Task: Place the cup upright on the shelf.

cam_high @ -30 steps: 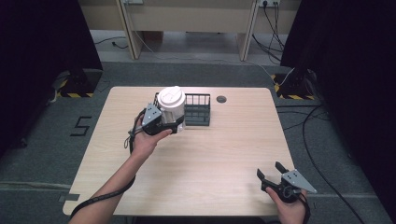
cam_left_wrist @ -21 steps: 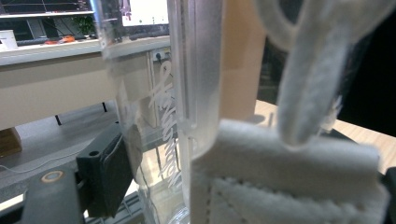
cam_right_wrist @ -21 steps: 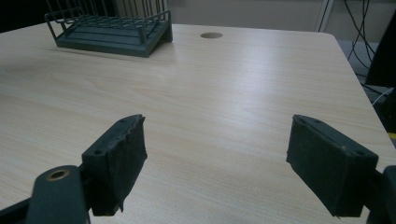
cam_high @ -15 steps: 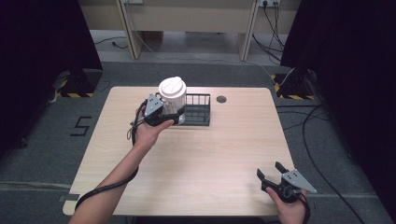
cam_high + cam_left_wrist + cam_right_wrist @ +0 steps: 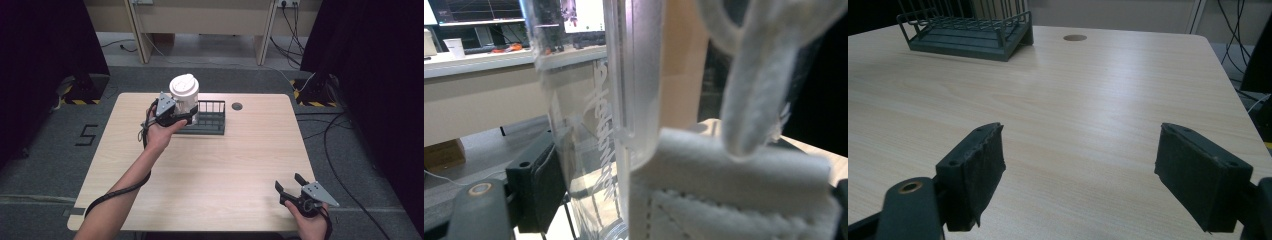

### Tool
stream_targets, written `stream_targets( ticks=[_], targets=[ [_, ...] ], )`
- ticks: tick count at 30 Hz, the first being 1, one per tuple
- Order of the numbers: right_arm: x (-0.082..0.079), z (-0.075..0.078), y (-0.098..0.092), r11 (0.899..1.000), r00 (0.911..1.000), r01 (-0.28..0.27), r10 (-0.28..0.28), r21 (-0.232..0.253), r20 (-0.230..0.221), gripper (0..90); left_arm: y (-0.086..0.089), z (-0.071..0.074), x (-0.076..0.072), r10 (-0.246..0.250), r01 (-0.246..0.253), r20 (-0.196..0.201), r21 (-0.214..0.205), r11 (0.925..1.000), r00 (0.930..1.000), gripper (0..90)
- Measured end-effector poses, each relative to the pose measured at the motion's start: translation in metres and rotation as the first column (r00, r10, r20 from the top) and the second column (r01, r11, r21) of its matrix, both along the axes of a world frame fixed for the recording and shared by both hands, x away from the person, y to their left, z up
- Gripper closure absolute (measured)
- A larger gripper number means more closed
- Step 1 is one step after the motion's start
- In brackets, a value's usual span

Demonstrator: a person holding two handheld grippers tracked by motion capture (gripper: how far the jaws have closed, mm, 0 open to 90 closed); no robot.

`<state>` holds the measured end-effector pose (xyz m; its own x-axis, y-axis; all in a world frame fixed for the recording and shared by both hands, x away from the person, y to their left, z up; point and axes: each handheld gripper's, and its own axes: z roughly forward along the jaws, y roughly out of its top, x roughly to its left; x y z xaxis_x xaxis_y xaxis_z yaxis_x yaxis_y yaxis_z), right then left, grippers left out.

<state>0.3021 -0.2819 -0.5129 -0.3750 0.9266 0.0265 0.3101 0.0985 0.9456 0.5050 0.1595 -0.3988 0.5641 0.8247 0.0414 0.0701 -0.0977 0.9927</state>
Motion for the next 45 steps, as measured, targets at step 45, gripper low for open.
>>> stream_targets(
  ticks=[45],
  targets=[
    [0.001, 0.000, -0.001, 1.000, 1.0000, -0.004, 0.004, 0.008, -0.001, 20.3, -0.019, -0.009, 0.057, 0.074, -0.073, -0.050, 0.016, 0.9972, 0.9960, 17.5]
  ],
)
